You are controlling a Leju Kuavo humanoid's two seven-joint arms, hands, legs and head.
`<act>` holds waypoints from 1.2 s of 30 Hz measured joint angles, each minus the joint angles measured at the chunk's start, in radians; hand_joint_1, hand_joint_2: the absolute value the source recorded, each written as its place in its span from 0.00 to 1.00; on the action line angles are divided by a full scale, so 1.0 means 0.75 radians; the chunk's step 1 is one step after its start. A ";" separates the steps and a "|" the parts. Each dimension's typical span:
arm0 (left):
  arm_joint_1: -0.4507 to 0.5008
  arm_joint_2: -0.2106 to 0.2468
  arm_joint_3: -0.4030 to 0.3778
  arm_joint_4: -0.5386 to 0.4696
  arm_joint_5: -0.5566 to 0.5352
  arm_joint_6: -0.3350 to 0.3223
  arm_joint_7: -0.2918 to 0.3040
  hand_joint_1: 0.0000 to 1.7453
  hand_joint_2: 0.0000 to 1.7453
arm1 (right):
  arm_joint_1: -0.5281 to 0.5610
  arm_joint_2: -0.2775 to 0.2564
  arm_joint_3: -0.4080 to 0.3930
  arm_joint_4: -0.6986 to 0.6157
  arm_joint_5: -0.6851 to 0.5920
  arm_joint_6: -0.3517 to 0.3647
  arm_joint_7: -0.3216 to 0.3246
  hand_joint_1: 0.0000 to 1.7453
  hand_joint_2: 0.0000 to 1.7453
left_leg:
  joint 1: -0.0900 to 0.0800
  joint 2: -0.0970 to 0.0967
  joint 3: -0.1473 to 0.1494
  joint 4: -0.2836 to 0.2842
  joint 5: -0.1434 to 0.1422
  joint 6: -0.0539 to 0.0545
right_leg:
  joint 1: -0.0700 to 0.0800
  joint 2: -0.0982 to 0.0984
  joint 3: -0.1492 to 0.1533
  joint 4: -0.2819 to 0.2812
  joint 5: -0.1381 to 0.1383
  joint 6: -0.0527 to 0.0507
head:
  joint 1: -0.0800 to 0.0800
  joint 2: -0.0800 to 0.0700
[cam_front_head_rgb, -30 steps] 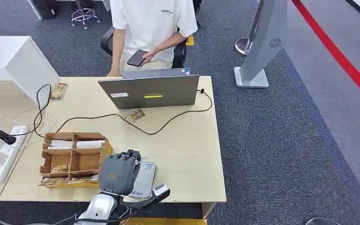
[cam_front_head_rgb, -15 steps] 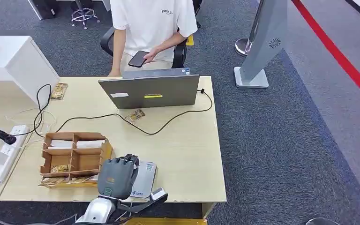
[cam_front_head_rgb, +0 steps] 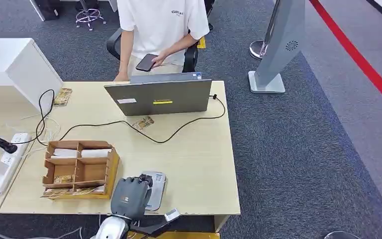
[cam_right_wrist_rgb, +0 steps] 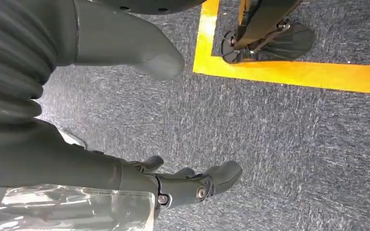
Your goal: Pass the card to the sensor for recognition and then transmit it.
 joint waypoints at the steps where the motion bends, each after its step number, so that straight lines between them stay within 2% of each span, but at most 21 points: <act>1: 0.000 0.000 0.000 0.008 0.000 -0.003 0.011 1.00 1.00 | 0.000 0.000 -0.003 0.000 0.004 0.000 0.000 0.00 1.00 | 0.000 0.000 0.000 0.000 0.000 0.000 | 0.000 0.000 0.000 0.000 0.000 0.000 | 0.000 0.000; 5: 0.000 0.001 0.000 0.033 -0.001 -0.012 0.053 1.00 1.00 | 0.000 0.000 -0.006 0.000 0.012 0.000 0.000 0.00 1.00 | 0.000 0.000 0.000 0.000 0.000 0.000 | 0.000 0.000 0.000 0.000 0.000 0.000 | -0.001 0.000; 18: -0.008 0.001 0.000 0.043 -0.001 -0.035 0.082 1.00 1.00 | 0.000 0.000 -0.009 0.000 0.024 0.001 0.002 0.00 1.00 | 0.000 0.000 0.001 0.000 0.000 0.000 | 0.000 0.000 0.000 0.000 0.000 0.000 | 0.000 0.000; 24: -0.063 0.004 0.018 0.014 -0.001 -0.049 0.065 1.00 1.00 | 0.000 0.000 -0.009 0.000 0.048 0.002 0.001 0.00 1.00 | 0.000 0.000 0.001 0.000 0.000 0.000 | 0.000 0.000 0.001 0.000 0.001 0.001 | 0.000 0.000; 26: -0.082 0.010 0.018 -0.001 -0.001 -0.029 0.101 1.00 1.00 | 0.001 0.000 -0.009 0.000 0.060 0.003 -0.001 0.00 1.00 | 0.000 0.000 0.000 0.000 0.001 0.001 | 0.000 0.000 0.000 0.000 0.001 0.001 | 0.000 0.000; 30: -0.210 0.047 0.033 -0.079 -0.001 0.010 0.122 1.00 1.00 | 0.000 0.000 -0.009 0.000 0.092 0.007 -0.016 0.00 1.00 | 0.000 -0.002 -0.001 0.001 0.002 0.001 | 0.000 -0.002 0.000 0.000 0.002 0.002 | 0.000 0.000; 33: -0.343 0.082 0.080 -0.117 -0.001 -0.014 0.072 1.00 1.00 | -0.001 0.000 -0.009 0.001 0.106 0.010 -0.025 0.00 1.00 | 0.000 -0.001 -0.001 0.000 0.003 0.000 | 0.000 -0.002 0.001 0.001 0.003 0.002 | -0.001 0.000; 36: -0.408 0.095 0.113 -0.136 -0.001 -0.015 0.064 1.00 1.00 | -0.001 0.000 -0.009 0.001 0.113 0.011 -0.027 0.00 1.00 | 0.000 -0.001 0.000 0.000 0.004 0.000 | 0.000 -0.001 0.001 0.001 0.003 0.002 | -0.001 0.001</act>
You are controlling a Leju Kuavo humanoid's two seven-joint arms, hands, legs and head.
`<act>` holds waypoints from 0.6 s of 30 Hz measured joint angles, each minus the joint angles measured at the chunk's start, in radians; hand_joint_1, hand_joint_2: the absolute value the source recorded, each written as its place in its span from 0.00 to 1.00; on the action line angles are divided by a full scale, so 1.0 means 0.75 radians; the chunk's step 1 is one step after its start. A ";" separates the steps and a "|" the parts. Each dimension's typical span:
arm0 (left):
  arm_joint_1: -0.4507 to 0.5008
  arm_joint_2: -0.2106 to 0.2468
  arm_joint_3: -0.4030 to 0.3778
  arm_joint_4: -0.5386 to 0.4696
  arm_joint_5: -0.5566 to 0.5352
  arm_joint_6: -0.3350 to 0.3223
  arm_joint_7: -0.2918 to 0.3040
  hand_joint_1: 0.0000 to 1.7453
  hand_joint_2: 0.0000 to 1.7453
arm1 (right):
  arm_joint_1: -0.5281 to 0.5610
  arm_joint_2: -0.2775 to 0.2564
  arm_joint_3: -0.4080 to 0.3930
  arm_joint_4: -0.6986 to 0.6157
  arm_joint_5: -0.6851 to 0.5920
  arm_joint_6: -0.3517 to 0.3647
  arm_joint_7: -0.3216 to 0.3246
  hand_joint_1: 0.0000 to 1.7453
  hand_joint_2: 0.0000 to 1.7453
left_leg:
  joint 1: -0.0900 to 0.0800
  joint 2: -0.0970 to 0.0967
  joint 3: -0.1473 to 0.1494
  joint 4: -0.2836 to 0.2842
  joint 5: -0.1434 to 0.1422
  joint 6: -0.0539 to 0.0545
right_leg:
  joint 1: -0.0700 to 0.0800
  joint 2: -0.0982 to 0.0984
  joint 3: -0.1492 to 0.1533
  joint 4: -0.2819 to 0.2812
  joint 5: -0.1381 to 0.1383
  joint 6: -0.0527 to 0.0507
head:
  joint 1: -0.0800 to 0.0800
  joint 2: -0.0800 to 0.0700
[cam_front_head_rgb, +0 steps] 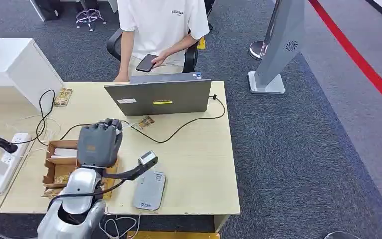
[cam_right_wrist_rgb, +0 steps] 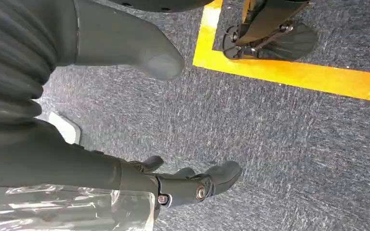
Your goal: Pass the card to the sensor for recognition and then transmit it.
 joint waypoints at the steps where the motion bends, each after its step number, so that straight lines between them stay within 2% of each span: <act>1: -0.013 0.012 0.000 -0.001 0.000 0.006 0.021 1.00 1.00 | 0.000 0.000 0.001 0.000 0.002 0.002 -0.001 0.00 1.00 | 0.000 0.000 0.000 0.000 0.000 0.000 | 0.000 0.000 0.000 0.000 0.000 0.000 | 0.001 -0.001; 4: -0.094 0.070 -0.001 0.003 0.000 0.003 0.119 1.00 1.00 | -0.002 0.000 0.001 0.000 0.006 0.010 -0.004 0.00 1.00 | 0.000 0.000 -0.001 0.000 0.001 0.000 | 0.000 0.000 -0.002 0.000 0.000 0.000 | 0.000 -0.001; 8: -0.281 0.163 -0.001 0.083 0.000 -0.006 0.141 1.00 1.00 | -0.007 0.000 0.001 0.001 0.017 0.028 -0.002 0.00 1.00 | 0.000 0.001 -0.001 0.000 0.002 0.000 | 0.000 0.001 -0.002 0.000 0.002 -0.001 | -0.001 -0.001; 13: -0.504 0.253 -0.001 0.295 0.000 0.027 0.163 1.00 1.00 | -0.008 -0.001 0.001 0.001 0.017 0.052 0.018 0.00 1.00 | 0.000 0.002 -0.001 0.000 0.003 0.001 | 0.000 0.002 -0.003 0.001 0.002 -0.002 | 0.001 -0.001; 18: -0.624 0.304 -0.001 0.494 0.000 0.086 0.183 1.00 1.00 | -0.008 -0.004 0.001 0.001 0.017 0.071 0.036 0.00 1.00 | 0.000 0.001 -0.002 0.000 0.003 0.001 | 0.000 0.002 -0.003 0.001 0.002 -0.002 | 0.001 -0.001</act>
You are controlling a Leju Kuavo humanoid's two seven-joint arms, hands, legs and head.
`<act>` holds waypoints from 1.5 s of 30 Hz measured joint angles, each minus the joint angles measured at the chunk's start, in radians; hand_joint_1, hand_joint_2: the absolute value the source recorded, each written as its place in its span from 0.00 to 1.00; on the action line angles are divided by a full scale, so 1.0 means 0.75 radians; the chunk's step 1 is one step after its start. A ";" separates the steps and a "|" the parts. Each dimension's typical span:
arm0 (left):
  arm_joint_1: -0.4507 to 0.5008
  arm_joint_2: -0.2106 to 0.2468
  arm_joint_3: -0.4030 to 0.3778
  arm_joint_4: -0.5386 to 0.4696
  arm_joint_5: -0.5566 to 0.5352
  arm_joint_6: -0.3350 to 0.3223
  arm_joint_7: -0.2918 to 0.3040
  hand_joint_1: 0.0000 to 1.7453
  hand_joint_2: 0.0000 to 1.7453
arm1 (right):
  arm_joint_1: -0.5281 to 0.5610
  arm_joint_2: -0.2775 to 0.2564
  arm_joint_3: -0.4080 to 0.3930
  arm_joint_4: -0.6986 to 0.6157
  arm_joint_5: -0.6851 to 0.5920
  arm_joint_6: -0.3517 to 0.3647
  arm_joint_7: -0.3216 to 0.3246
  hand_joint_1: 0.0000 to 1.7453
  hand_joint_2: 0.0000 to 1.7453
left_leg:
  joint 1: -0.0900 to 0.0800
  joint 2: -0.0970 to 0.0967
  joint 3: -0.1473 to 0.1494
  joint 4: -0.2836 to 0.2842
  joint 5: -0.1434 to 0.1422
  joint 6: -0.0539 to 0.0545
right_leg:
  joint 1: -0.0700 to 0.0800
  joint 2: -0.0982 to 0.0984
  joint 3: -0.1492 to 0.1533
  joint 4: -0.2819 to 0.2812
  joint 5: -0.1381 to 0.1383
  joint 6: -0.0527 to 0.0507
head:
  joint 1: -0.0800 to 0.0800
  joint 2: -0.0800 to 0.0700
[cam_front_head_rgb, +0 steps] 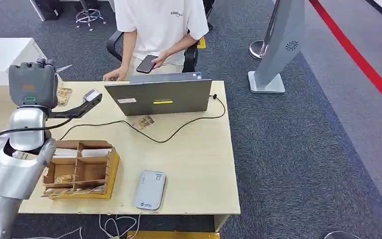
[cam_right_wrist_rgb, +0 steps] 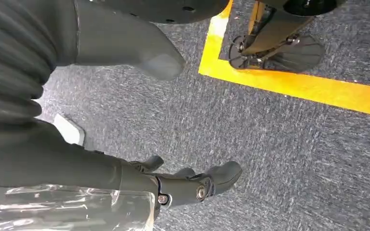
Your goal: Pass the card to the sensor for recognition and then transmit it.
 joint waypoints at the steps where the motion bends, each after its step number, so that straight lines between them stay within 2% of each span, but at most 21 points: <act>1: -0.013 0.006 -0.001 0.022 0.000 0.005 0.000 1.00 1.00 | 0.000 -0.001 -0.001 0.000 0.000 0.002 0.001 0.00 1.00 | 0.000 0.000 0.000 0.000 0.000 0.000 | 0.000 0.000 0.000 0.000 0.000 0.000 | 0.000 0.000; 11: -0.073 0.018 0.000 0.199 0.000 0.031 0.027 1.00 1.00 | 0.000 -0.013 0.000 0.000 0.003 0.004 0.012 0.00 1.00 | 0.000 0.000 0.000 0.000 0.000 0.000 | 0.000 0.000 0.000 0.000 0.000 0.000 | 0.000 0.000; 29: -0.071 0.023 0.000 0.231 0.000 0.036 0.009 1.00 1.00 | 0.000 -0.019 0.000 0.000 0.015 0.003 0.007 0.00 1.00 | 0.000 0.000 -0.001 0.000 0.000 0.000 | 0.000 0.000 0.000 0.000 0.000 0.000 | 0.000 0.000; 30: -0.071 0.023 0.000 0.231 0.000 0.036 0.009 0.00 1.00 | 0.000 -0.019 0.000 0.000 0.016 0.003 0.007 0.00 1.00 | 0.000 0.000 -0.001 0.000 0.000 0.000 | 0.000 0.000 0.000 0.000 0.000 0.000 | 0.000 0.000; 33: -0.071 0.025 0.000 0.232 0.000 0.036 0.009 0.00 1.00 | 0.000 -0.019 0.000 0.000 0.016 0.003 0.007 0.00 1.00 | 0.000 0.000 -0.001 0.000 0.000 0.000 | 0.000 0.000 0.000 0.000 0.000 0.000 | 0.000 0.000; 35: -0.049 0.022 0.008 0.231 0.000 0.076 -0.052 0.00 1.00 | 0.000 -0.019 0.000 0.000 0.018 0.002 -0.005 0.00 1.00 | 0.000 0.000 0.000 0.000 0.000 0.000 | 0.000 0.000 0.000 0.000 0.000 0.000 | 0.000 0.000; 36: 0.036 -0.022 0.089 0.129 0.000 0.094 -0.127 0.00 1.00 | 0.001 -0.019 0.000 0.000 0.021 0.001 0.001 0.00 1.00 | 0.000 -0.001 -0.001 0.000 0.000 0.000 | 0.000 -0.001 0.000 0.000 0.000 0.000 | 0.001 0.000; 39: 0.092 -0.060 0.125 0.034 0.000 0.078 -0.182 0.00 1.00 | 0.003 -0.019 -0.001 0.000 0.017 0.000 0.004 0.00 1.00 | -0.001 0.000 -0.001 0.000 0.000 0.000 | -0.001 0.000 0.000 -0.001 0.000 0.000 | 0.000 0.000; 42: 0.197 -0.124 0.179 -0.138 0.000 0.044 -0.277 0.00 1.00 | 0.002 -0.019 -0.009 0.000 -0.003 -0.006 -0.003 0.00 1.00 | -0.001 0.000 -0.001 0.000 -0.001 0.001 | -0.001 0.000 0.000 -0.001 0.000 0.000 | 0.000 0.000; 45: 0.298 -0.172 0.191 -0.296 0.000 0.005 -0.295 0.00 1.00 | 0.003 -0.019 -0.019 0.000 -0.013 -0.009 -0.010 0.00 1.00 | -0.001 0.000 -0.001 0.000 -0.001 0.001 | -0.001 0.000 0.000 -0.001 0.000 0.000 | 0.000 0.000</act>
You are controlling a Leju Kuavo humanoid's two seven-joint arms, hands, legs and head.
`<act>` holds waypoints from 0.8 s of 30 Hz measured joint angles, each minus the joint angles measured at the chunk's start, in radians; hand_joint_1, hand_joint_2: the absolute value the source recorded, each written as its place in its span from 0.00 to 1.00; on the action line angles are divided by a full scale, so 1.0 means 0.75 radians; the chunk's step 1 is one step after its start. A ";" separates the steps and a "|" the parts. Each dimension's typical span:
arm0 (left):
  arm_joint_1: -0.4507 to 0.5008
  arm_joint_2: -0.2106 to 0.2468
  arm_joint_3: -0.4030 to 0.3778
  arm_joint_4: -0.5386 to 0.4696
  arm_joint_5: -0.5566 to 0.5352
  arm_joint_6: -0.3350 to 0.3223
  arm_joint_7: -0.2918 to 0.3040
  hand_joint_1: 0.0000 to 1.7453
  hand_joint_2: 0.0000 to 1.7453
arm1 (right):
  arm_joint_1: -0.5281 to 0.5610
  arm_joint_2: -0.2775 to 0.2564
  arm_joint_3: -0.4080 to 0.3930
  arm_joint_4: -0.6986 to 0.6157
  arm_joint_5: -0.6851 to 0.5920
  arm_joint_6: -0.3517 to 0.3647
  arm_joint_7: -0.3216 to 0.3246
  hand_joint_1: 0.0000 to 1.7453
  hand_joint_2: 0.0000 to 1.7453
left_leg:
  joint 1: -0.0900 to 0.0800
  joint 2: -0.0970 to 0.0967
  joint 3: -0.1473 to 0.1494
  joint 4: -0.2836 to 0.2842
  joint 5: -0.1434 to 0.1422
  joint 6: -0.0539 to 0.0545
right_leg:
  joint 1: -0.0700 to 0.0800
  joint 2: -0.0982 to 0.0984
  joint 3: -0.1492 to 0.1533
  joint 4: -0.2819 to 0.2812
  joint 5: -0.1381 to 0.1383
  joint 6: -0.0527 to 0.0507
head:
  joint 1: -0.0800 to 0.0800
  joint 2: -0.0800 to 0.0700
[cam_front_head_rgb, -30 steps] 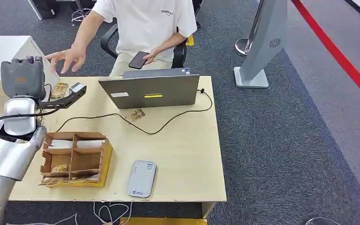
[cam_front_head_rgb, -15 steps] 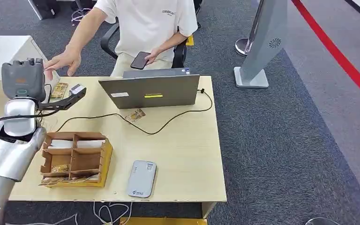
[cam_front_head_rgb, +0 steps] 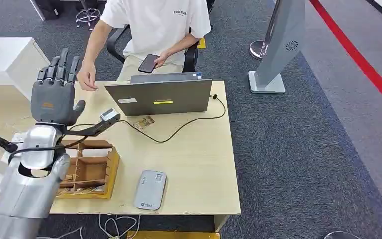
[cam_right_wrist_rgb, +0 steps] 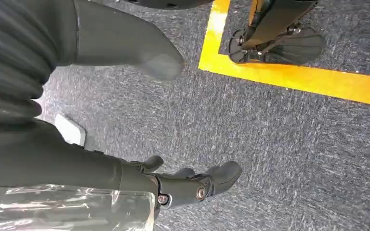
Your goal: Pass the card to the sensor for recognition and then transmit it.
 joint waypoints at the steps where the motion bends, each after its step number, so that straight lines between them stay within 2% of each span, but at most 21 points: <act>1: 0.021 -0.008 0.003 -0.039 0.000 -0.005 0.000 0.00 1.00 | 0.001 0.000 -0.002 0.000 -0.001 0.000 -0.001 0.00 1.00 | 0.000 0.000 0.000 0.000 0.000 0.000 | 0.000 0.000 0.000 0.000 0.000 0.000 | 0.000 0.000; 8: 0.082 -0.036 0.036 -0.163 0.000 -0.013 -0.008 0.00 1.00 | 0.003 0.000 -0.016 0.000 -0.002 -0.002 -0.001 0.00 1.00 | 0.000 -0.001 0.000 0.000 0.000 0.000 | 0.000 -0.001 -0.001 0.001 0.000 0.000 | 0.000 0.000; 11: 0.105 -0.044 0.039 -0.196 0.000 0.001 -0.045 0.00 1.00 | 0.003 0.000 -0.020 0.000 -0.006 -0.004 0.002 0.00 1.00 | 0.000 0.000 0.000 0.000 0.000 0.000 | 0.000 -0.001 0.000 0.001 0.000 0.000 | -0.001 0.000; 13: 0.173 -0.049 0.039 -0.262 0.000 -0.004 -0.085 0.00 1.00 | 0.005 0.000 -0.022 0.000 -0.014 -0.010 0.017 0.00 1.00 | 0.000 0.000 0.000 0.000 0.000 0.000 | 0.000 0.000 0.000 0.001 0.000 0.000 | 0.000 0.000; 15: 0.260 -0.048 0.026 -0.345 0.000 -0.021 -0.078 0.00 1.00 | 0.008 0.001 -0.029 0.000 -0.021 -0.017 0.021 0.00 1.00 | 0.000 0.000 0.000 0.000 0.000 0.000 | 0.000 0.000 0.000 0.000 0.000 0.000 | 0.001 0.000; 20: 0.457 0.050 -0.124 -0.513 0.000 0.004 0.027 0.00 1.00 | 0.013 0.005 -0.063 0.000 -0.049 -0.032 0.020 0.00 1.00 | 0.000 0.001 -0.001 -0.001 -0.002 0.001 | 0.000 0.000 -0.001 -0.001 -0.002 0.002 | 0.001 0.000; 22: 0.529 0.076 -0.164 -0.542 0.000 0.016 0.043 0.00 1.00 | 0.015 0.007 -0.077 0.000 -0.053 -0.035 0.020 0.00 1.00 | 0.000 0.000 -0.001 -0.001 -0.002 0.001 | 0.000 -0.001 -0.001 -0.001 -0.003 0.003 | 0.001 0.000; 24: 0.613 0.082 -0.176 -0.564 0.003 0.007 0.020 0.00 1.00 | 0.015 0.010 -0.092 -0.001 -0.053 -0.039 0.019 0.00 1.00 | 0.000 0.000 0.000 -0.002 -0.003 0.001 | 0.000 0.000 0.000 -0.001 -0.003 0.003 | 0.001 0.000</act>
